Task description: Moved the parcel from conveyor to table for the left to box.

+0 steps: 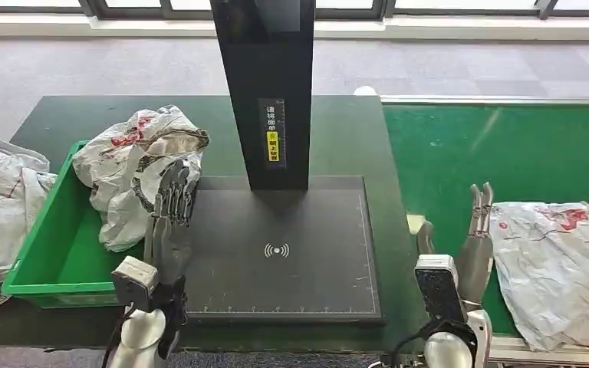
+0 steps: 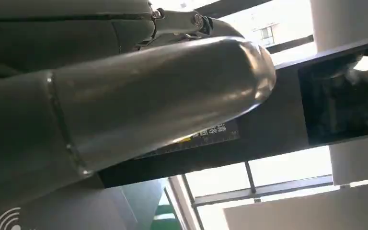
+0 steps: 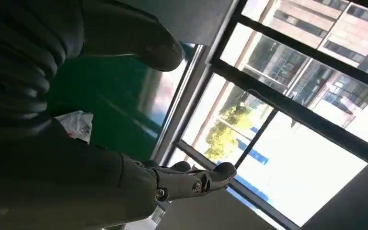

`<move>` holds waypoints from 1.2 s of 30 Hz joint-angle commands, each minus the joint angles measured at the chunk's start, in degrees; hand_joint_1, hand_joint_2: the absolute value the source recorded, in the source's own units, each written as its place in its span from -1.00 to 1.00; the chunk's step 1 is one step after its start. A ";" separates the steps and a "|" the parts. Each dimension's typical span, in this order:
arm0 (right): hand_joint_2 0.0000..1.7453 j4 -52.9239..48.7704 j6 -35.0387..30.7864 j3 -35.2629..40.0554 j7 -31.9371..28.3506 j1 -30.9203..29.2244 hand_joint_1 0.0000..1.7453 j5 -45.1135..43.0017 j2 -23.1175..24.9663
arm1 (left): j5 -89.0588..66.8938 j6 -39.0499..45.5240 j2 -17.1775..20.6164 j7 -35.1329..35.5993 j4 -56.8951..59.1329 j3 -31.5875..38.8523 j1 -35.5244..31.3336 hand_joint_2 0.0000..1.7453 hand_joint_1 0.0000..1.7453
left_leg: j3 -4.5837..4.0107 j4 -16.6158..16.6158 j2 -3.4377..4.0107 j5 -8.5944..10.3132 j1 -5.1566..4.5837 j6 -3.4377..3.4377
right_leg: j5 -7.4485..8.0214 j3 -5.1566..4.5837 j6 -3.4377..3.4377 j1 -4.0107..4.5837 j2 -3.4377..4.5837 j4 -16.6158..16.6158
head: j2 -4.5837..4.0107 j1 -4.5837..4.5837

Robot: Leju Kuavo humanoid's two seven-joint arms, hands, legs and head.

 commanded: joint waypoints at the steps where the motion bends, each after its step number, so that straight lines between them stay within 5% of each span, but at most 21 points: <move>1: 1.00 7.72 -3.66 -8.67 9.41 -3.75 -1.00 11.79 -1.34 | 6.80 -8.64 -0.24 -0.32 5.88 -2.34 -0.71 -1.00 -1.00 | 0.16 -0.14 -0.10 0.06 -0.02 0.07 | 0.05 0.21 0.05 -0.02 -0.09 -0.18 | 0.00 0.00; 3: 1.00 13.21 0.07 -14.06 15.44 -6.11 -1.00 16.74 -3.25 | 9.71 -13.33 -0.99 -0.72 7.72 -3.46 -0.62 -1.00 -1.00 | 0.21 -0.22 -0.21 0.11 -0.01 0.10 | 0.07 0.32 0.07 -0.03 -0.20 -0.29 | 0.00 0.00; 6: 1.00 27.31 -3.54 -21.49 28.61 -12.24 -1.00 38.05 -7.26 | 8.45 -18.80 -1.09 -1.81 9.32 -4.84 0.83 -1.00 -1.00 | 0.25 -0.26 -0.26 0.14 -0.01 0.14 | 0.10 0.39 0.09 -0.07 -0.28 -0.38 | 0.00 0.00; 10: 1.00 47.12 -2.45 -29.38 33.49 -18.00 -1.00 40.93 -15.25 | 4.52 -19.63 -2.41 -2.71 13.22 -5.77 -0.24 -1.00 -1.00 | 0.32 -0.26 -0.14 0.11 -0.01 0.16 | 0.15 0.46 0.14 -0.17 -0.17 -0.42 | 0.00 0.00; 12: 1.00 61.59 3.72 -29.13 44.33 -22.13 -1.00 43.56 -23.23 | 5.53 -22.23 -2.33 -2.86 14.12 -5.75 -0.25 -1.00 -1.00 | 0.29 -0.22 -0.32 0.15 0.00 0.26 | 0.20 0.53 0.20 -0.15 -0.33 -0.53 | 0.00 0.00; 17: 1.00 69.11 2.24 -32.27 42.48 -24.14 -1.00 43.64 -27.44 | 5.32 -22.64 -2.12 -3.88 14.50 -4.17 0.64 -1.00 -1.00 | 0.22 -0.12 -0.27 0.05 -0.13 0.39 | 0.16 0.45 0.35 -0.28 -0.30 -0.39 | 0.00 0.02; 34: 1.00 73.32 4.95 -34.45 42.63 -25.18 -0.98 43.64 -27.99 | 3.81 -22.11 -2.12 -4.70 18.41 -2.46 -1.47 -1.00 -1.00 | 0.04 -0.09 -0.35 0.07 -0.21 0.42 | 0.08 0.26 0.48 -0.36 -0.34 -0.28 | 0.00 0.02; 35: 1.00 73.95 6.21 -33.25 41.24 -25.66 1.00 43.64 -27.57 | 3.82 -22.06 -2.11 -4.66 17.76 -2.26 -0.95 -1.00 -1.00 | 0.05 -0.10 -0.38 0.07 -0.20 0.43 | 0.09 0.29 0.47 -0.36 -0.37 -0.30 | 0.00 0.02; 36: 1.00 74.29 6.32 -33.29 39.88 -26.52 1.00 43.50 -26.69 | 3.72 -21.97 -2.17 -4.67 16.80 -1.96 -0.12 -1.00 -1.00 | 0.13 -0.17 -0.25 0.08 -0.19 0.43 | 0.15 0.34 0.46 -0.34 -0.24 -0.40 | 0.00 0.02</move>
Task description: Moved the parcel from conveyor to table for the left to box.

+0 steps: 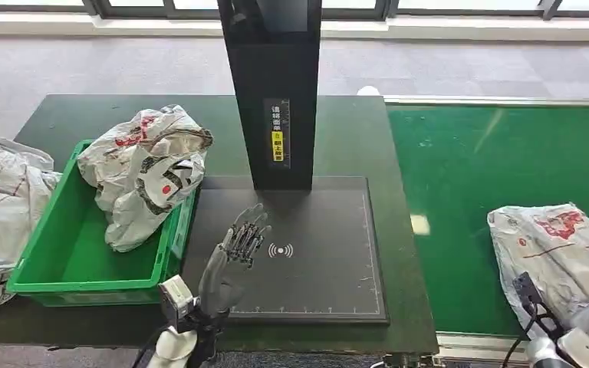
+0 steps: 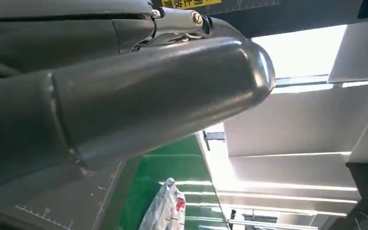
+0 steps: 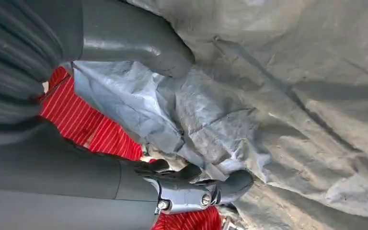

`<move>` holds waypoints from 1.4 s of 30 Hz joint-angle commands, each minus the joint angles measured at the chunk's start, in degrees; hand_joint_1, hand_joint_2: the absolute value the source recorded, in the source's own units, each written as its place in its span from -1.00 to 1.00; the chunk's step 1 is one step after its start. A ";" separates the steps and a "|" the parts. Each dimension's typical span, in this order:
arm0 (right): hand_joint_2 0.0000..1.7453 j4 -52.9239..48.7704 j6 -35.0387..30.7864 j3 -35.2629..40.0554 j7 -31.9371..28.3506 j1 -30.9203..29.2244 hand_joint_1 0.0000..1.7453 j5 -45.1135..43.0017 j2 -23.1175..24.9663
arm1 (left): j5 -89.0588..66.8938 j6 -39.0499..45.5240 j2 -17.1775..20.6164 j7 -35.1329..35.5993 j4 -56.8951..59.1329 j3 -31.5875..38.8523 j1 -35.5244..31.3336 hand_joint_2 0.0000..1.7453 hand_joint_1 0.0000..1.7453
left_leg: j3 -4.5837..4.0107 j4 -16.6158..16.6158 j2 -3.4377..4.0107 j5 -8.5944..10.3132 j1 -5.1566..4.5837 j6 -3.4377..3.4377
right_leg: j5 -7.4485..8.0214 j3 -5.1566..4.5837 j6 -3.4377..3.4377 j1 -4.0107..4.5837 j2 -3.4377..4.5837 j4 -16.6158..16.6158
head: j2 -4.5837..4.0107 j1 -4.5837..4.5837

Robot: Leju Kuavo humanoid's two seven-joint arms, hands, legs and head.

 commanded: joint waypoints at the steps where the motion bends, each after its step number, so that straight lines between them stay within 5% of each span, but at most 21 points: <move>1: 1.00 9.32 2.72 -2.15 -3.31 -4.08 1.00 -0.01 2.16 | -1.11 0.79 0.06 0.11 2.99 2.62 -0.28 -1.00 -1.00 | 0.12 -0.06 0.03 0.00 0.04 0.00 | 0.03 0.17 -0.02 0.04 0.03 -0.10 | 0.00 0.00; 5: 1.00 8.70 -0.15 -0.26 -2.92 -5.41 1.00 -0.01 3.72 | -2.08 0.72 -0.22 0.48 1.06 2.93 1.25 -1.00 -1.00 | 0.20 -0.11 0.40 -0.03 0.05 -0.01 | 0.11 0.17 -0.06 0.06 0.40 -0.15 | 0.00 0.00; 16: 1.00 1.89 -11.36 4.57 -16.80 -11.17 1.00 -0.72 12.62 | -3.48 2.06 -0.87 0.52 -2.82 4.12 3.96 -1.00 -1.00 | -0.18 -0.07 0.90 -0.07 0.01 -0.05 | 0.18 -0.03 -0.09 0.02 0.90 0.05 | 0.00 0.00; 17: 1.00 0.20 -14.25 4.79 -19.85 -10.99 1.00 -2.89 13.93 | -3.59 2.26 -1.04 0.53 -3.31 4.27 4.30 -1.00 -1.00 | -0.28 -0.04 0.53 -0.03 0.01 -0.03 | 0.11 0.04 -0.06 0.02 0.53 0.05 | 0.00 0.00; 20: 1.00 -1.77 -15.60 5.42 -21.66 -10.54 1.00 -4.63 15.37 | -3.71 2.45 -1.15 0.51 -3.87 4.23 4.77 -1.00 -1.00 | 0.18 -0.13 0.58 0.05 0.05 -0.04 | 0.12 -0.02 -0.11 0.06 0.58 0.00 | 0.00 -0.02; 22: 1.00 -7.06 -19.65 5.63 -30.42 -8.97 1.00 -13.63 17.61 | -3.82 3.01 -1.26 0.37 -4.00 4.34 5.03 -1.00 -1.00 | 0.12 -0.05 0.44 0.07 0.07 0.01 | 0.10 0.00 -0.12 0.07 0.44 0.11 | 0.00 0.00; 24: 1.00 -15.84 -19.18 7.30 -42.01 -5.58 1.00 -27.03 21.14 | -3.79 3.52 -1.37 0.11 -4.09 4.31 5.37 -1.00 -1.00 | 0.09 -0.05 0.26 0.09 0.05 0.03 | 0.09 0.00 -0.10 0.05 0.26 0.12 | 0.00 0.00; 28: 1.00 -38.07 -9.90 18.10 -49.91 5.87 1.00 -47.30 27.34 | -3.74 3.67 -1.51 -0.25 -4.53 4.56 6.03 -1.00 -1.00 | 0.12 -0.11 0.28 0.08 0.06 0.02 | 0.08 0.03 -0.11 0.06 0.28 0.07 | 0.00 -0.02; 32: 1.00 -42.73 -10.01 21.20 -47.74 9.09 1.00 -47.79 27.31 | -3.78 3.52 -1.63 -0.26 -3.96 4.67 5.50 -1.00 -1.00 | 0.04 -0.07 0.02 0.10 0.07 0.00 | -0.02 0.00 -0.11 0.07 0.02 0.13 | 0.00 0.00; 34: 1.00 -46.98 -5.68 23.45 -53.22 11.60 1.00 -54.54 28.05 | -3.75 3.28 -1.60 -0.19 -3.30 4.64 4.96 -1.00 -1.00 | 0.02 -0.05 0.00 0.10 0.05 0.01 | -0.05 -0.03 -0.10 0.06 0.00 0.15 | 0.00 -0.02; 38: 1.00 -61.28 0.21 35.10 -54.77 19.38 1.00 -57.91 30.50 | -3.97 2.98 -1.06 -0.41 -1.04 4.45 3.38 -1.00 -1.00 | 0.06 -0.11 -0.08 0.09 0.08 0.00 | -0.11 0.03 -0.14 0.08 -0.09 0.11 | 0.00 -0.02; 42: 1.00 -61.58 -0.20 36.27 -54.18 19.18 1.00 -57.99 30.14 | -3.93 2.96 -0.93 -0.52 -0.79 4.52 3.24 -1.00 -1.00 | -0.05 -0.05 0.04 0.11 0.01 0.01 | -0.07 -0.13 -0.11 0.00 0.03 0.21 | 0.00 0.00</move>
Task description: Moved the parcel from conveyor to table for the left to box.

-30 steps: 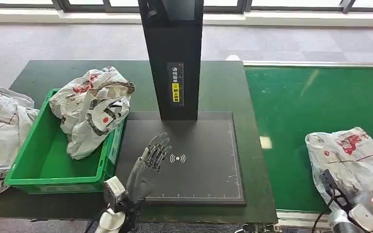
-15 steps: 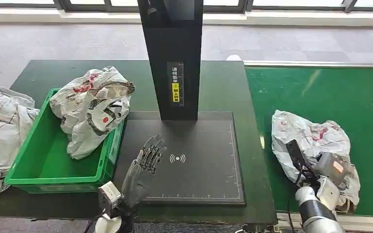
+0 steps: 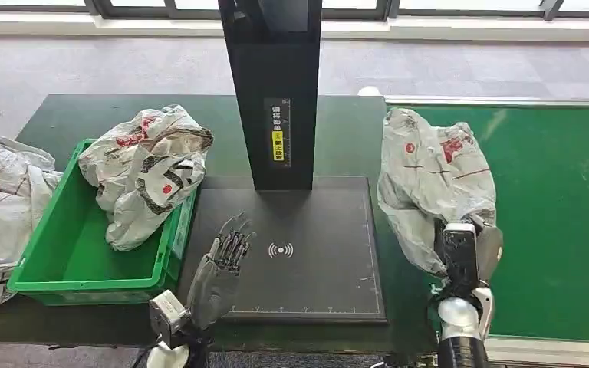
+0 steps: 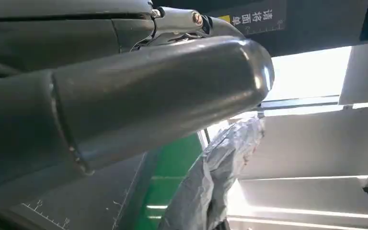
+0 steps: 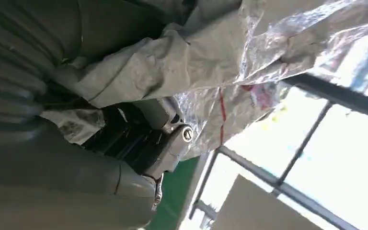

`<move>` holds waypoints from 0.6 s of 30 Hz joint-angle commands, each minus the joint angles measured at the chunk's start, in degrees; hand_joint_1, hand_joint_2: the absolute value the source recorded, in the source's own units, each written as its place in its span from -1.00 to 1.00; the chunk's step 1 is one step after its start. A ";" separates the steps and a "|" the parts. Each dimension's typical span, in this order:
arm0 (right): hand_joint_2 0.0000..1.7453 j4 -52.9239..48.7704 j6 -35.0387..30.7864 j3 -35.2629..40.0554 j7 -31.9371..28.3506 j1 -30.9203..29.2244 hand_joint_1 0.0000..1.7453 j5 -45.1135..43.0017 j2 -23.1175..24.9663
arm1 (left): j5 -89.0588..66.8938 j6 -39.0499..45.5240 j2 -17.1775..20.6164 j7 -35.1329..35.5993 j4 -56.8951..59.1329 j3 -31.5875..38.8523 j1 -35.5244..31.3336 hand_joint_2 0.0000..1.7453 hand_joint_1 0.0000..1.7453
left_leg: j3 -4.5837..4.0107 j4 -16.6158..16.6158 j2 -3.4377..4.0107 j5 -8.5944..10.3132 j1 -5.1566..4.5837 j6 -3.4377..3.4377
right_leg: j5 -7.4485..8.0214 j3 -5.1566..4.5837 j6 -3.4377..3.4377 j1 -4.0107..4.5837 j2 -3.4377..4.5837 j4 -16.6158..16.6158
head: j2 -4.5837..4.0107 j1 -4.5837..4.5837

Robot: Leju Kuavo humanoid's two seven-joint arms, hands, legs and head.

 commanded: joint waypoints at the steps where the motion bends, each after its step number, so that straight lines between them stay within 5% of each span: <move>1: 1.00 -22.07 4.40 17.23 -0.56 9.58 1.00 -4.43 3.63 | -0.21 -0.48 0.27 -0.19 3.93 1.50 -1.89 -1.00 -1.00 | 0.08 -0.04 0.27 -0.09 0.02 -0.05 | -0.03 -0.05 -0.09 0.02 0.26 0.03 | 0.00 -0.02; 6: 1.00 -21.85 4.47 17.00 -0.56 9.46 1.00 -4.70 3.48 | -0.21 -0.48 0.25 -0.19 3.89 1.49 -1.86 -1.00 -1.00 | 0.08 -0.06 0.11 -0.04 0.01 -0.03 | -0.04 0.01 -0.08 0.02 0.11 -0.06 | 0.00 -0.02; 8: 1.00 -21.48 9.94 20.08 -1.89 9.56 1.00 -7.45 3.05 | -0.17 -0.65 0.51 -0.24 4.84 1.26 -2.49 -1.00 -1.00 | 0.03 -0.02 0.15 -0.04 0.00 -0.02 | -0.03 -0.04 -0.06 0.01 0.13 -0.02 | 0.00 -0.02; 18: 1.00 1.09 19.41 32.50 1.22 2.80 1.00 -6.19 5.47 | 0.34 -0.71 0.14 -0.10 8.12 0.47 -6.37 -1.00 -1.00 | 0.18 -0.09 0.33 -0.02 0.05 -0.07 | 0.05 0.04 -0.11 0.07 0.35 -0.09 | 0.00 0.00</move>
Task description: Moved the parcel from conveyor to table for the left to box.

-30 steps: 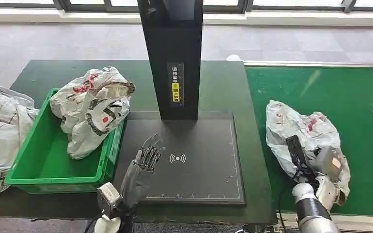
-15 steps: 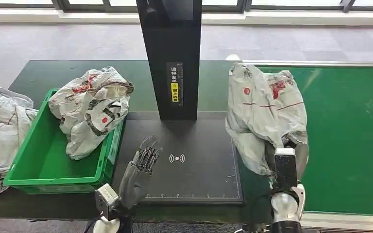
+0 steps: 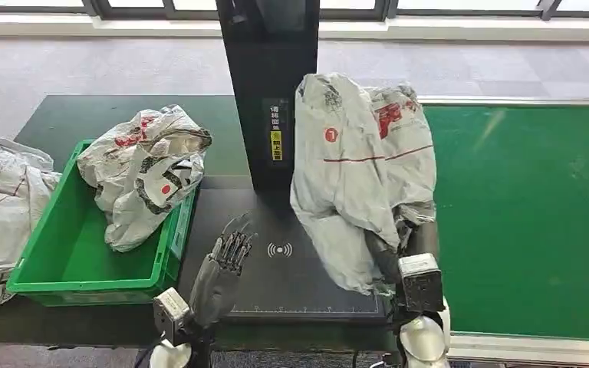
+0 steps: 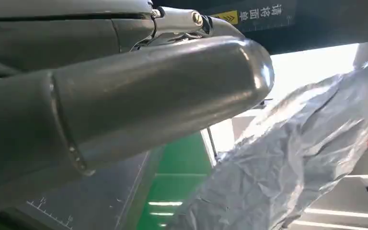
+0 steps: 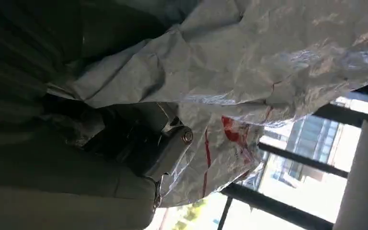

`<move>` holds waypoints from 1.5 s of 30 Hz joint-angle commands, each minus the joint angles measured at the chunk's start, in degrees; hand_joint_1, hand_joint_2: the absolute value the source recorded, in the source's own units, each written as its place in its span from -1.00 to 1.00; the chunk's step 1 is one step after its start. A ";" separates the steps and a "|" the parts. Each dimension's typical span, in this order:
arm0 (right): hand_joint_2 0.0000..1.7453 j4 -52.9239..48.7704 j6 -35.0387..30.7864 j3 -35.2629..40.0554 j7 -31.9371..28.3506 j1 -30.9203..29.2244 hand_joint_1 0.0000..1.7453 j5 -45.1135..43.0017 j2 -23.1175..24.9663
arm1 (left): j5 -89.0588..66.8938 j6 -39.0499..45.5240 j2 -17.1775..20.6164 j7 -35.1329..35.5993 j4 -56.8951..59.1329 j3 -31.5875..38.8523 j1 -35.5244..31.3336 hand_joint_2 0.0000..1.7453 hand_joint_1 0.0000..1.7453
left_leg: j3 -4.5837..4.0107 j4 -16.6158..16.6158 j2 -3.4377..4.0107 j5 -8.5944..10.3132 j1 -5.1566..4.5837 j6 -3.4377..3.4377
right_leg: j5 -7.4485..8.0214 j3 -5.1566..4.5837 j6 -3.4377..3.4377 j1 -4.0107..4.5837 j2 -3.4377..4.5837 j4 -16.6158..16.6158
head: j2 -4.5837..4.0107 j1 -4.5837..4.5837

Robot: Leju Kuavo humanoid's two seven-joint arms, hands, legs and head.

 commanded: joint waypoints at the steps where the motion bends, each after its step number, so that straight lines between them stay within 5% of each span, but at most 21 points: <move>1: 1.00 19.89 4.77 12.63 3.31 -6.43 1.00 2.21 1.56 | 0.36 0.50 0.00 0.38 5.06 0.56 -4.78 -1.00 -1.00 | 0.18 -0.13 0.21 0.03 0.05 -0.03 | 0.09 0.11 -0.06 0.06 0.21 -0.13 | 0.00 0.00; 13: 1.00 33.57 8.18 10.92 9.74 -10.10 1.00 7.23 1.31 | 6.01 -0.49 -0.74 -1.75 2.05 1.68 -4.39 -1.00 -1.00 | 0.05 -0.04 0.03 0.04 0.09 -0.06 | 0.04 0.09 -0.03 0.08 0.04 -0.05 | 0.00 0.00; 14: 1.00 33.94 7.52 10.79 10.55 -10.08 -0.66 8.41 1.45 | 6.10 -0.42 -0.75 -1.81 2.50 1.65 -4.73 -1.00 -1.00 | 0.03 -0.04 0.01 0.05 0.08 -0.05 | 0.04 0.07 -0.04 0.07 0.02 -0.05 | 0.00 0.00; 15: 1.00 34.02 7.24 10.88 10.69 -9.99 -0.98 8.81 1.46 | 6.15 -0.32 -0.79 -1.87 2.58 1.72 -4.75 -1.00 -1.00 | 0.05 -0.05 0.05 0.05 0.07 -0.06 | 0.04 0.07 -0.04 0.07 0.05 -0.05 | 0.00 0.00; 45: 1.00 37.50 8.18 15.29 10.38 -10.75 -1.00 17.22 1.25 | 6.79 6.50 -0.94 -4.33 -1.95 4.56 -3.12 -1.00 -1.00 | 0.15 -0.11 0.15 0.04 0.10 -0.04 | 0.07 0.14 -0.06 0.11 0.14 -0.13 | 0.00 0.00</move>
